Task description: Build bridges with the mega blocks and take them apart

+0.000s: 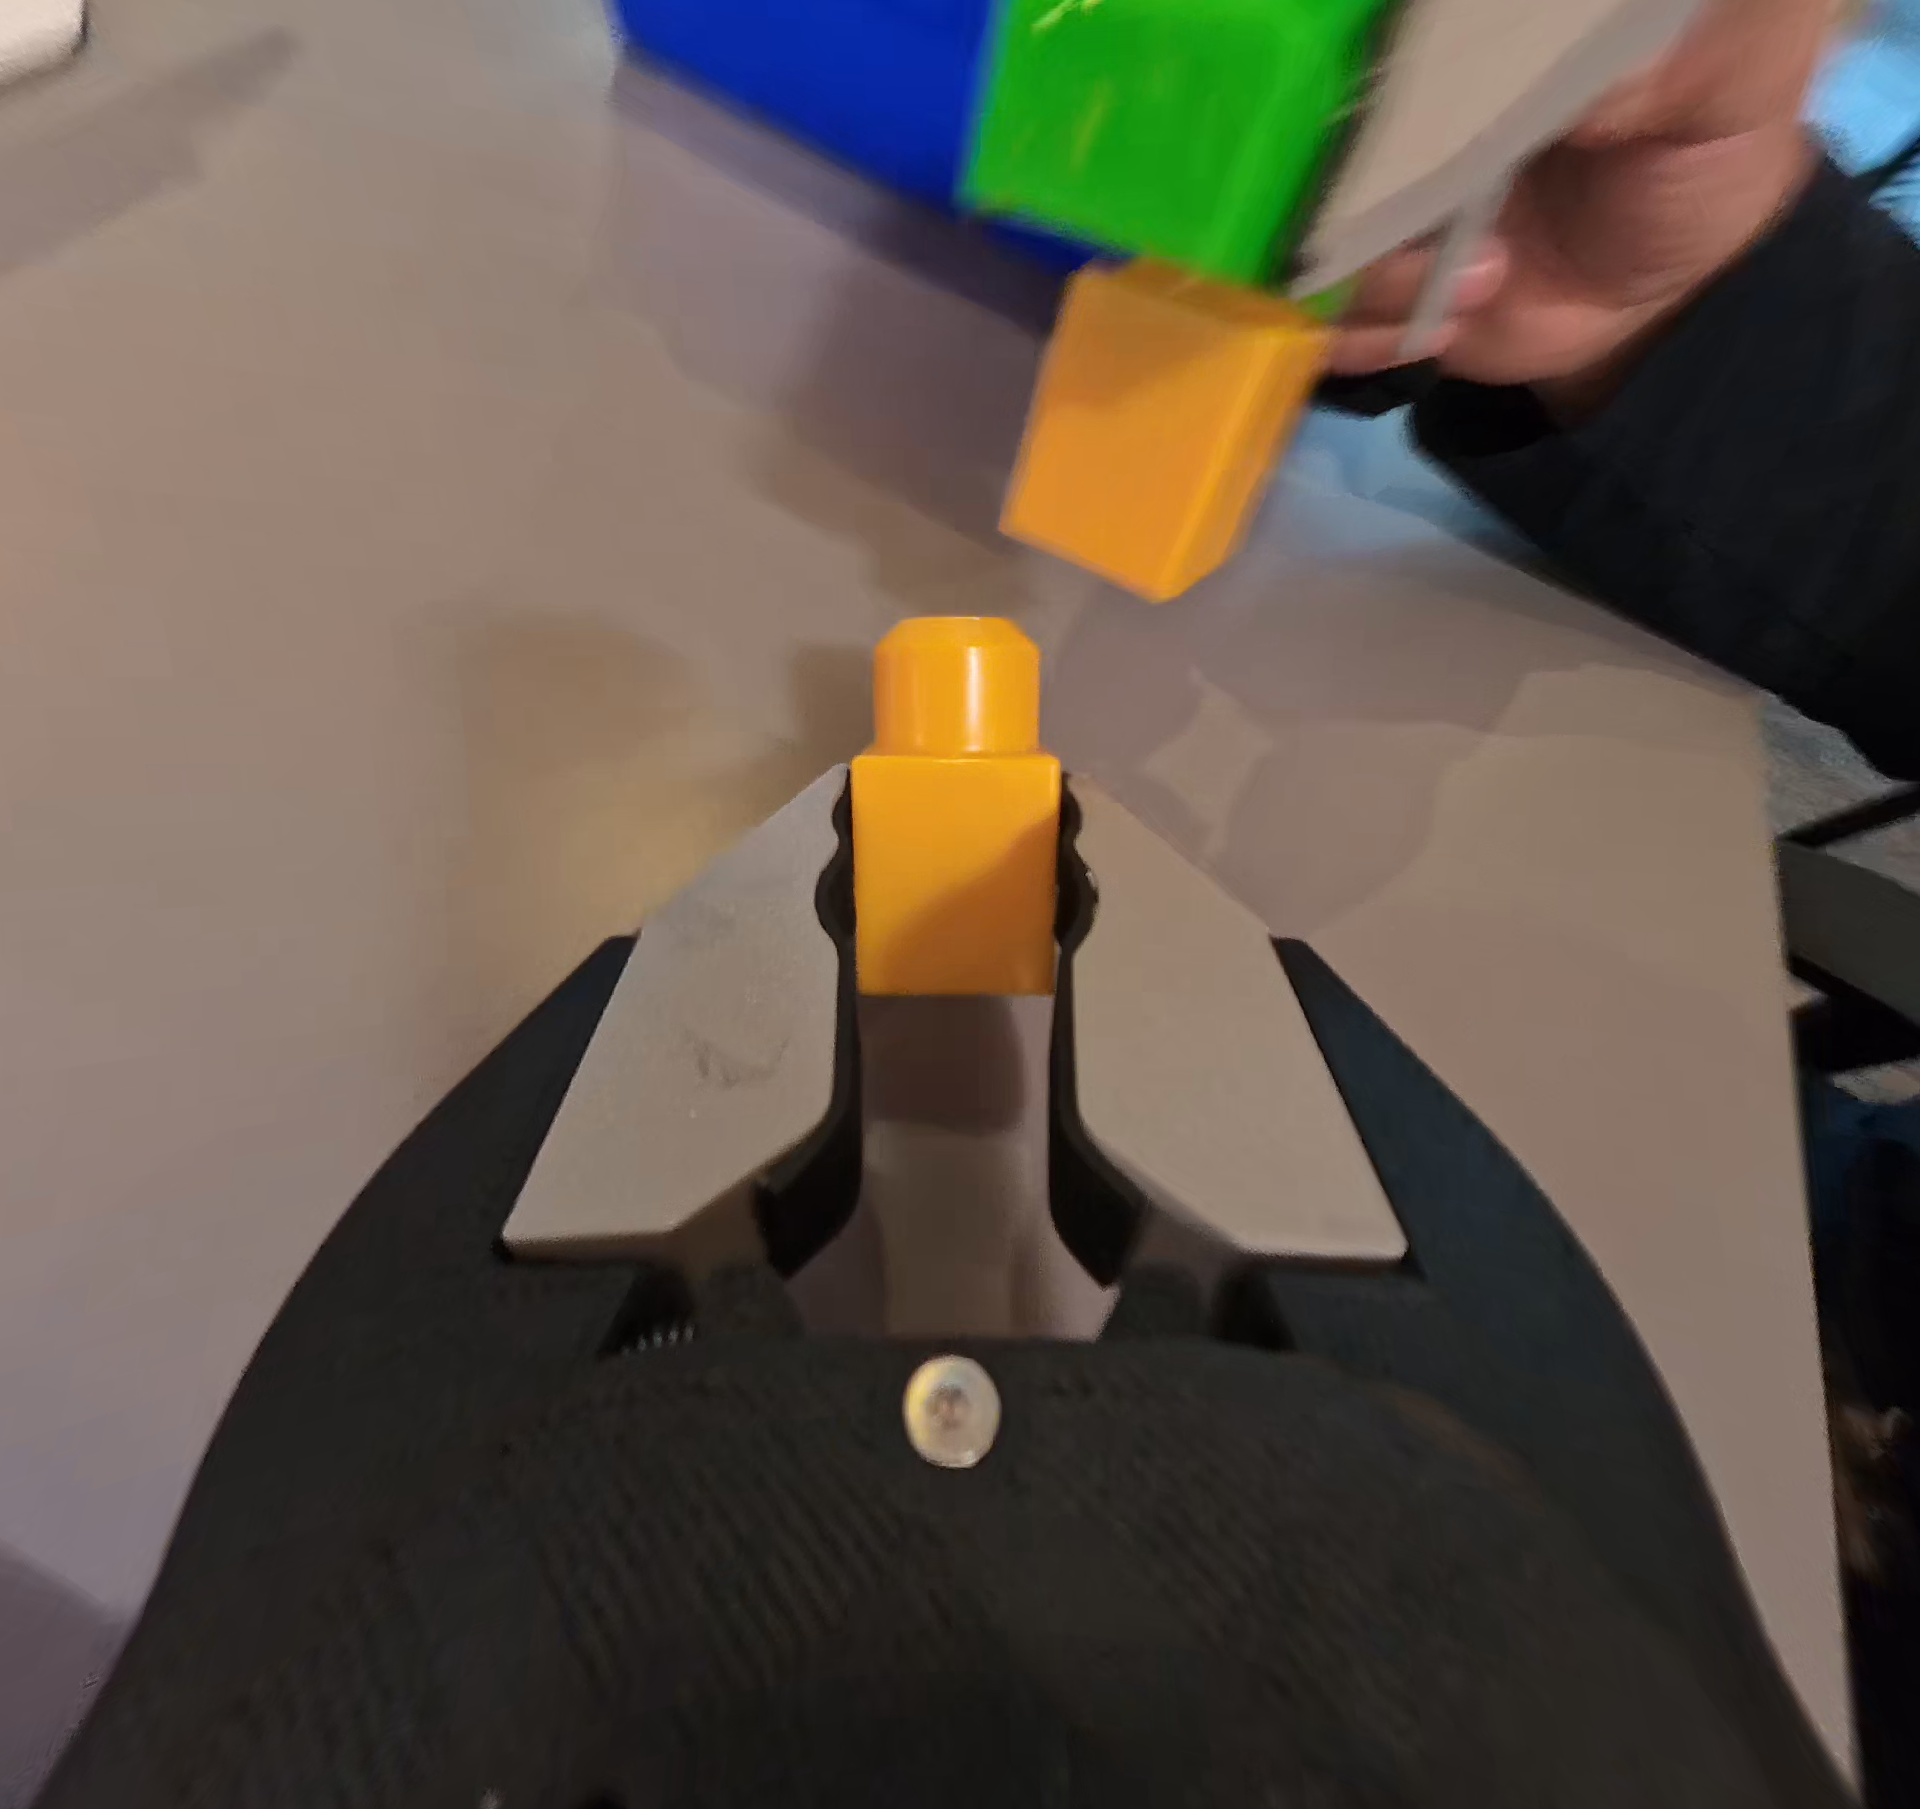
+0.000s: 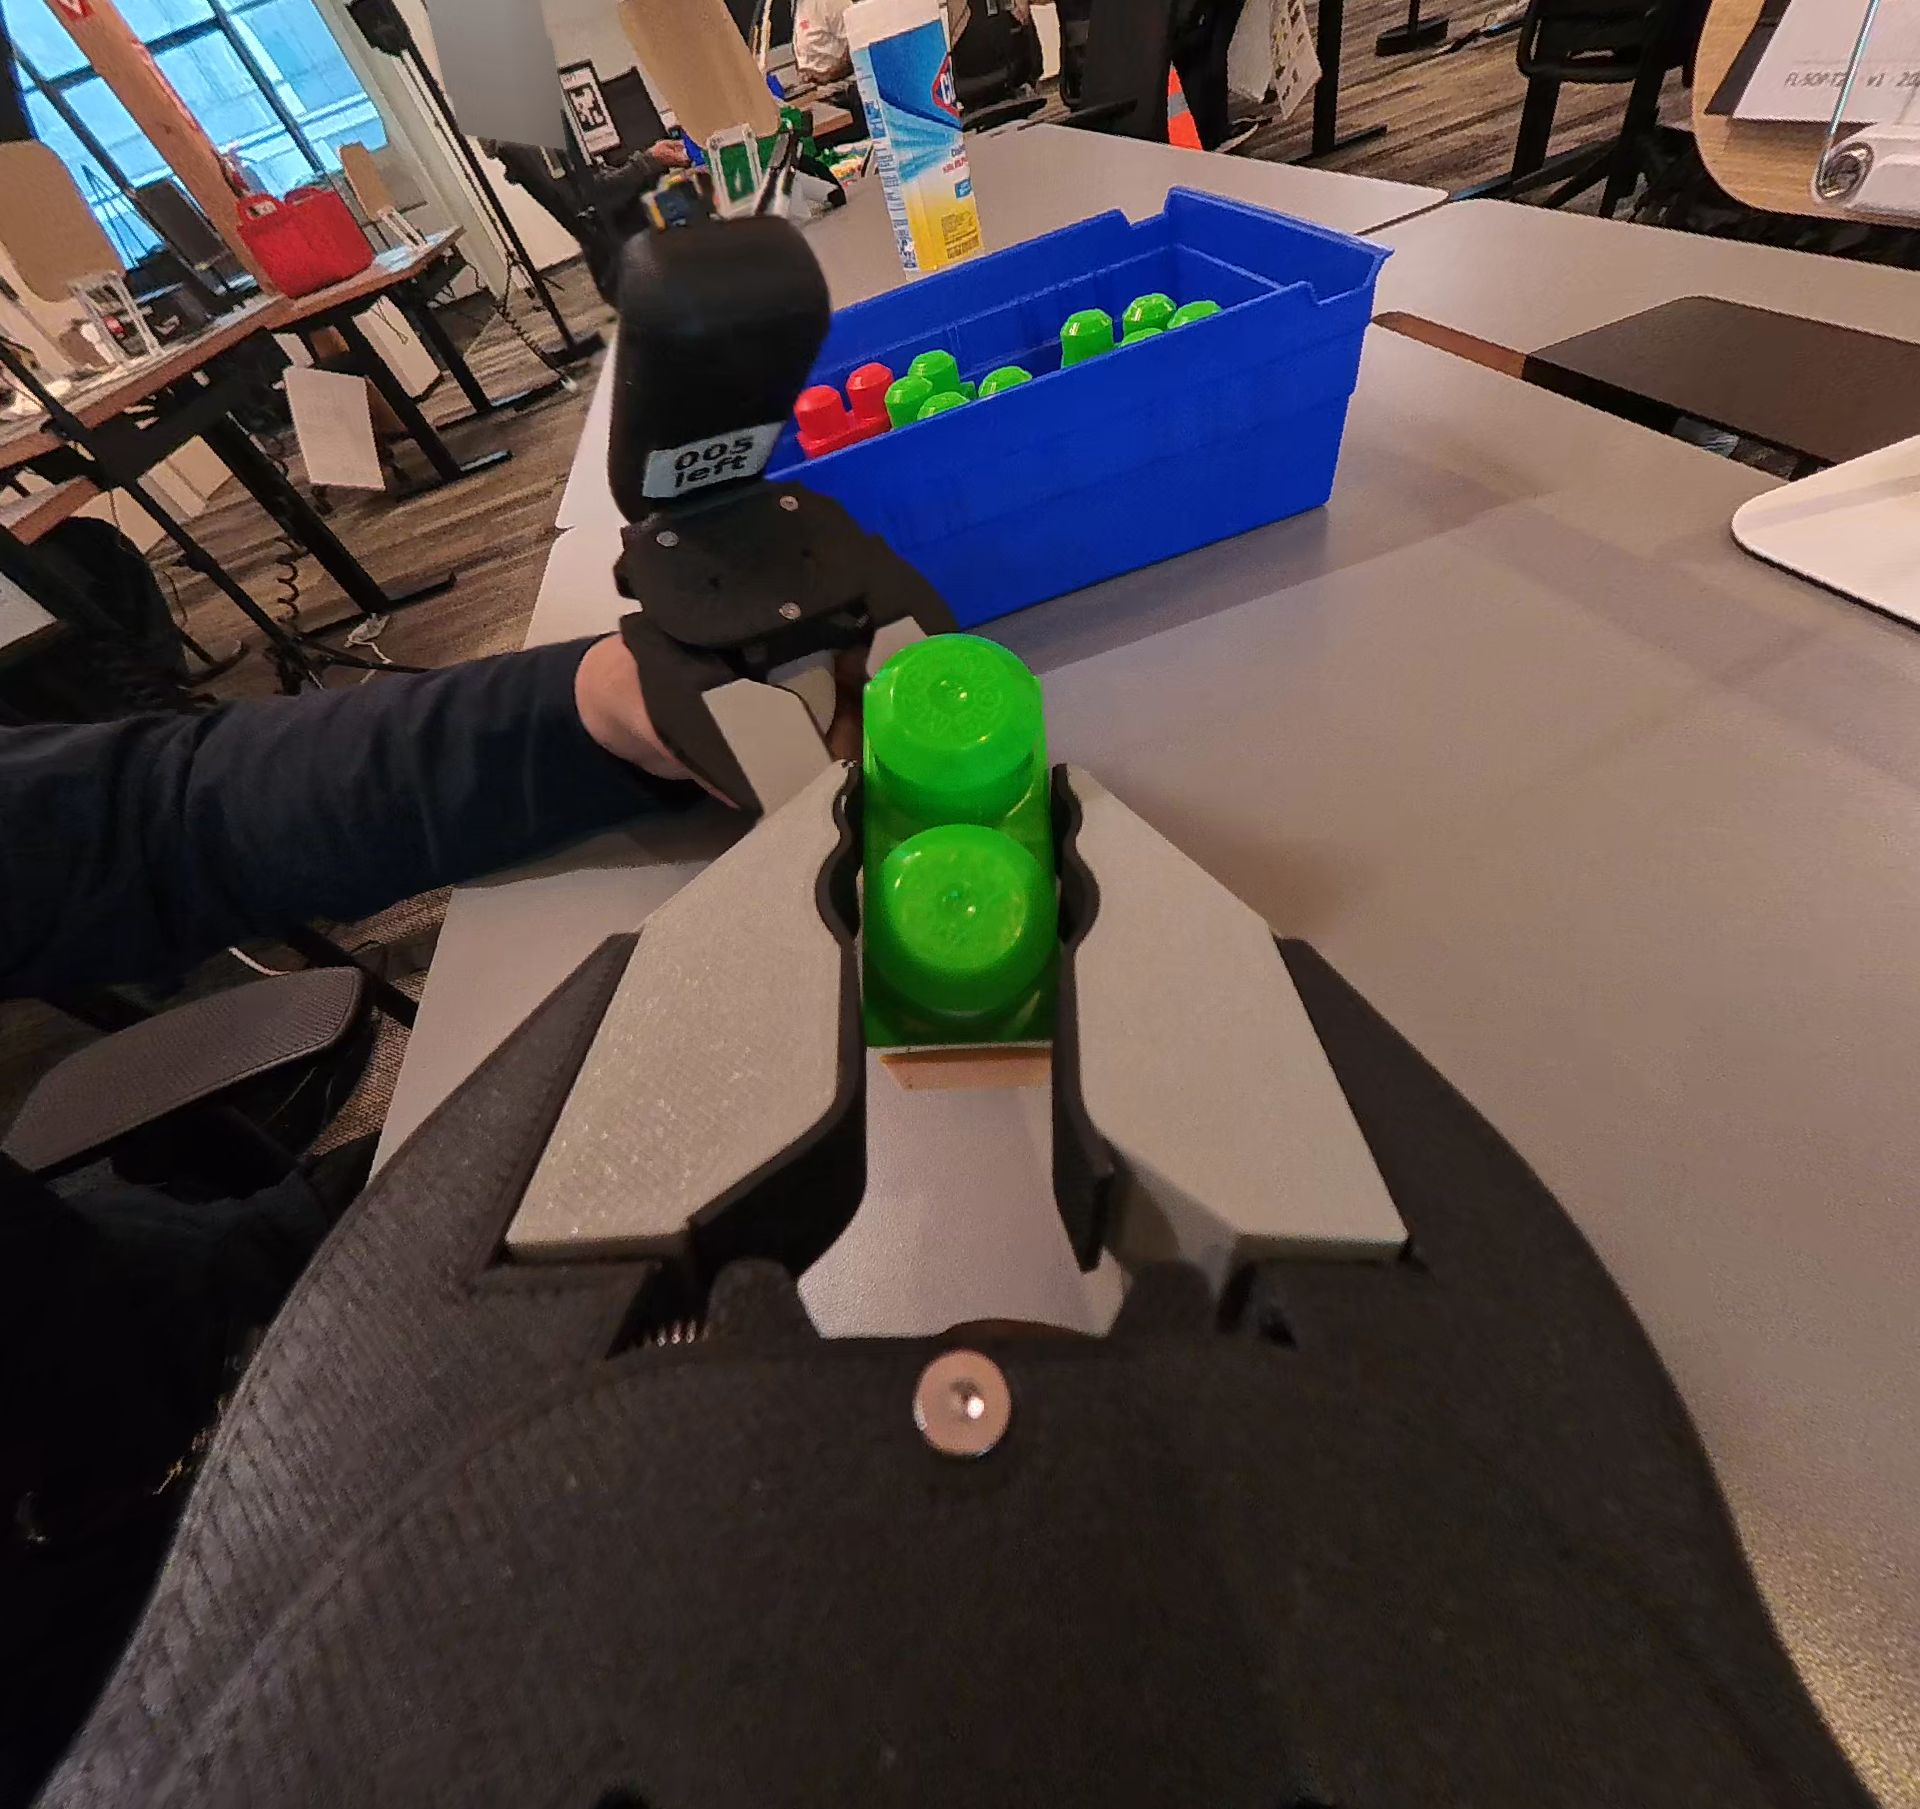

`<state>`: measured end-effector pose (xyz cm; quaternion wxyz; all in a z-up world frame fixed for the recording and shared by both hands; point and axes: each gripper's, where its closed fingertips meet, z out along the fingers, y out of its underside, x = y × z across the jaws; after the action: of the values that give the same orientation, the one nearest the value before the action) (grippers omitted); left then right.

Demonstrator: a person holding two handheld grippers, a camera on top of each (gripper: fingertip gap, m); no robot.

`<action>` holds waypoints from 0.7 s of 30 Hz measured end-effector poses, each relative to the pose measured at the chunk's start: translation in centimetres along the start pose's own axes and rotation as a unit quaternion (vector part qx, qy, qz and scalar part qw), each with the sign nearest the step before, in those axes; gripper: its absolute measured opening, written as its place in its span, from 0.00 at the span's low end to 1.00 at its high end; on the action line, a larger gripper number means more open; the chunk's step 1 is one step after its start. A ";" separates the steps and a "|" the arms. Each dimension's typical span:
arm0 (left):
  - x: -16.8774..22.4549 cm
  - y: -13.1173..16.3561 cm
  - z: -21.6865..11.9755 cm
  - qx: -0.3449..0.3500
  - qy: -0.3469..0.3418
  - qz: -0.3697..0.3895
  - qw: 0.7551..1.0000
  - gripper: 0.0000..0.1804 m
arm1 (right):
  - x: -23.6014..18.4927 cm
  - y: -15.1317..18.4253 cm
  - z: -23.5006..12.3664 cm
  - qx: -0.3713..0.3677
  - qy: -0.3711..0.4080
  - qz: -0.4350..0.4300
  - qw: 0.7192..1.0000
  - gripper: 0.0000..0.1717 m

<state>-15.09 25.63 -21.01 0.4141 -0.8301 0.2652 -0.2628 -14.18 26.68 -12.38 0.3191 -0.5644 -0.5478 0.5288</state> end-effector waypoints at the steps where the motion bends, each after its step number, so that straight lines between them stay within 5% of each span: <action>1: -0.7 0.6 0.1 -0.019 -0.019 -0.017 0.999 0.19 | 0.0 0.0 0.0 0.000 0.001 0.000 1.000 0.19; 10: -0.9 2.0 0.6 -0.065 -0.042 -0.001 0.997 0.23 | 0.1 0.1 0.1 -0.003 0.002 0.000 1.000 0.19; 17: -0.4 -1.6 -1.2 0.049 -0.030 0.001 0.998 0.26 | 0.3 -0.2 -0.1 0.009 0.009 0.005 1.000 0.19; 21: 1.9 -3.8 -2.3 0.118 0.037 0.007 0.992 0.26 | 0.1 -0.6 0.0 0.021 0.001 0.014 1.000 0.19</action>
<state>-14.44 25.06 -16.26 0.5005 -0.7634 0.2536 -0.3200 -14.32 26.90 -11.87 0.3241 -0.5657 -0.5279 0.5443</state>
